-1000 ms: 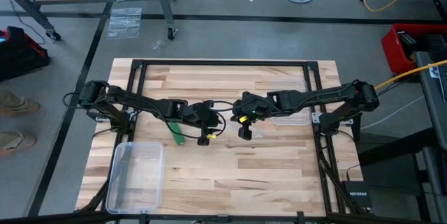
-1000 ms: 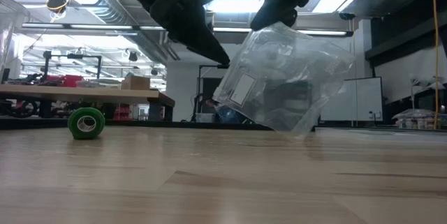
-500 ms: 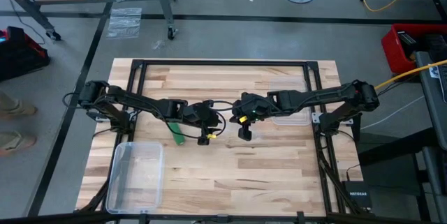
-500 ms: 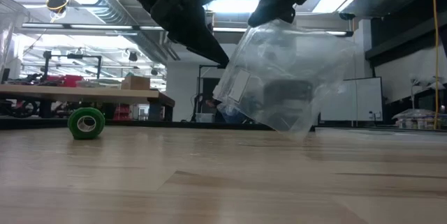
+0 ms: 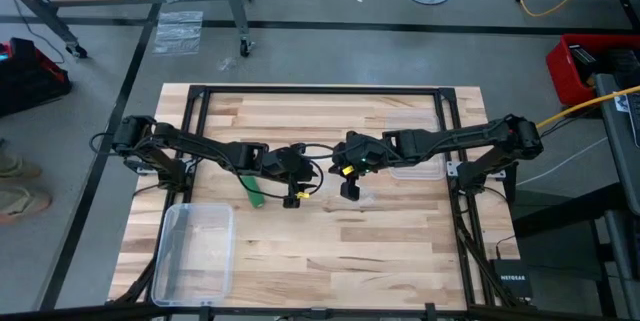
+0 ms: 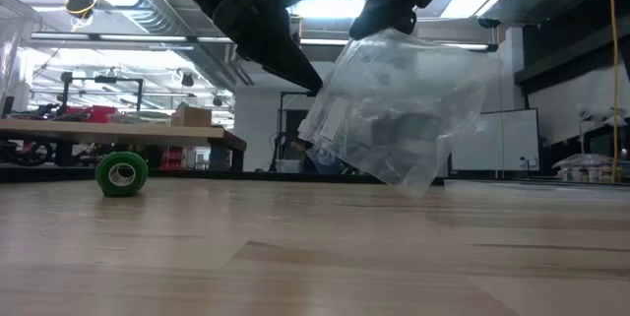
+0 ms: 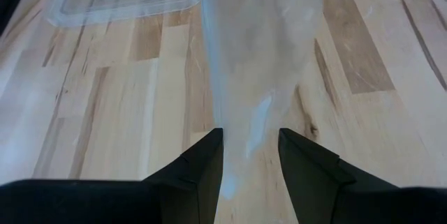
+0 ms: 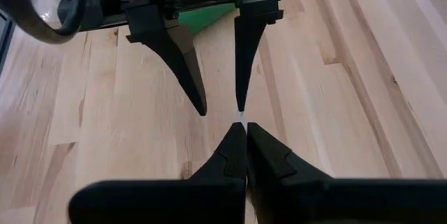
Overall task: Roll bandage
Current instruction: Open the zip bag
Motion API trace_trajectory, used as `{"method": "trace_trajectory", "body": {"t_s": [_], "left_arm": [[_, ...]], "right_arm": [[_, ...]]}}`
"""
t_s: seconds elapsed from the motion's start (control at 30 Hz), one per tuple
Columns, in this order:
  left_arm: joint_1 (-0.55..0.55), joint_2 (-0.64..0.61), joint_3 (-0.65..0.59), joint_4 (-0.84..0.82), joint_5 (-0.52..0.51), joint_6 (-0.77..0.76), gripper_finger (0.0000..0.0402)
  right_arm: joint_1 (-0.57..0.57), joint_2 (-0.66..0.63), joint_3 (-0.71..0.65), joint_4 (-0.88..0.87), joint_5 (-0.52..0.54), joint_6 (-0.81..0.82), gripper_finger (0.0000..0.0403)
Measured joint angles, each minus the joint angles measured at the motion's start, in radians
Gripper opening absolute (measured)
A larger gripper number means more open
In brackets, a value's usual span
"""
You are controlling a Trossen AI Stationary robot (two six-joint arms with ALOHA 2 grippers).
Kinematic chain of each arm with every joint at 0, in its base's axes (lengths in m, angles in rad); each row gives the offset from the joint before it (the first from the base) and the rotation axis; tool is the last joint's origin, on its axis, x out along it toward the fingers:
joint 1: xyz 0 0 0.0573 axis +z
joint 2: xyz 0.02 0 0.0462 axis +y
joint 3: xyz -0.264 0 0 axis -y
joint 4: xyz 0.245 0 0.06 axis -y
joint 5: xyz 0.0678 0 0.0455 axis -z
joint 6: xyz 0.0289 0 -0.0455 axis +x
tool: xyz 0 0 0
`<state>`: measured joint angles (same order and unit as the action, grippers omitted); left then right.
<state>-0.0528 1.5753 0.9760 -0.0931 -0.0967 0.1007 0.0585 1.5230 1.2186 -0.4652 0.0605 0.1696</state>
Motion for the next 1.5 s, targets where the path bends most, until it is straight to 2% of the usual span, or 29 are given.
{"method": "trace_trajectory", "body": {"t_s": [0.6,0.77,0.93,1.13,1.27,1.5], "left_arm": [[0.000,0.000,0.000,0.033,0.052,0.010,0.0131],[0.000,0.000,0.000,0.032,0.052,0.010,0.0131],[0.001,0.000,0.000,0.031,-0.001,0.009,0.0131],[0.001,0.000,0.000,0.031,-0.018,0.016,0.0129],[0.000,0.000,0.000,0.031,-0.018,0.040,0.0108],[0.000,0.000,0.000,0.030,-0.018,0.060,0.0033]], "right_arm": [[0.000,0.000,0.000,0.031,0.034,0.000,0.0001],[0.000,0.000,0.000,0.059,-0.011,0.000,0.0001],[0.000,0.000,0.000,0.058,-0.052,0.006,0.0001],[0.000,0.000,0.000,0.061,-0.072,0.007,0.0001],[0.000,0.000,0.000,0.073,-0.072,0.008,0.0001],[0.000,0.000,0.000,0.080,-0.072,0.008,0.0001]]}}
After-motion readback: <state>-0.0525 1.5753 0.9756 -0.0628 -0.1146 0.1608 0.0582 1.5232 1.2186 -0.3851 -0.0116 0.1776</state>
